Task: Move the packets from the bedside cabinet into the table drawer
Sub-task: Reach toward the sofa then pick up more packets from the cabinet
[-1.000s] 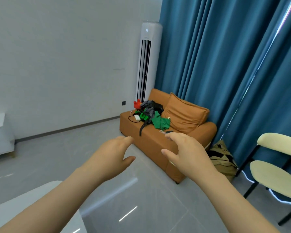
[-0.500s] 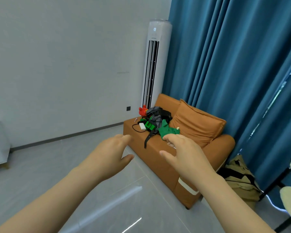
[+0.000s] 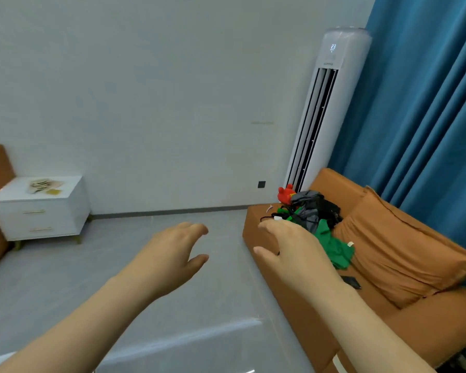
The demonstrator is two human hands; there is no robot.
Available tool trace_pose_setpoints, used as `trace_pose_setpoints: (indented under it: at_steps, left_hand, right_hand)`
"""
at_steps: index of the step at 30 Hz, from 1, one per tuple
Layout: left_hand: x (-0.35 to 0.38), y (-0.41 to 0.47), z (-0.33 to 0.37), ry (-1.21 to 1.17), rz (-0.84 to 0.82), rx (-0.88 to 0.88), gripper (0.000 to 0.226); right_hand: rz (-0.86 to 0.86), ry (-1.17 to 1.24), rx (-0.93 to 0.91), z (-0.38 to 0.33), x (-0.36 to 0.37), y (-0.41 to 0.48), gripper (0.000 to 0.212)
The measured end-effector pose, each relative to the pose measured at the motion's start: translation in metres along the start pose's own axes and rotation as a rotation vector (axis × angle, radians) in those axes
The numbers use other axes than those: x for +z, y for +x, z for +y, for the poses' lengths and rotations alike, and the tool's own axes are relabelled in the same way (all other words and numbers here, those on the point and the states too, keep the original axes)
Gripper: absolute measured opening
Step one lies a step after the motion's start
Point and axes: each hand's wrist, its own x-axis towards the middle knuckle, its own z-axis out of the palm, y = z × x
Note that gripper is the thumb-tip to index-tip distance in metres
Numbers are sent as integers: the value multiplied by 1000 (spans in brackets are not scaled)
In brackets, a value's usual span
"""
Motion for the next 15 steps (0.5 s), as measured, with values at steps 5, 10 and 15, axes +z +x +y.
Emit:
trace_pose_setpoints:
  at_steps: [5,10,15]
  left_hand:
    - [4,33,-60,37,10,-118,46]
    - [-7,74,-143,65,39,-232,47]
    - [-24,117,-232,93,48,-314,49]
  right_hand:
    - [-55,61,-127,-17,41,85,46]
    - [-86,117,-230,-59,83,180,46]
    - [-131,161,-286,-107,122,274,45]
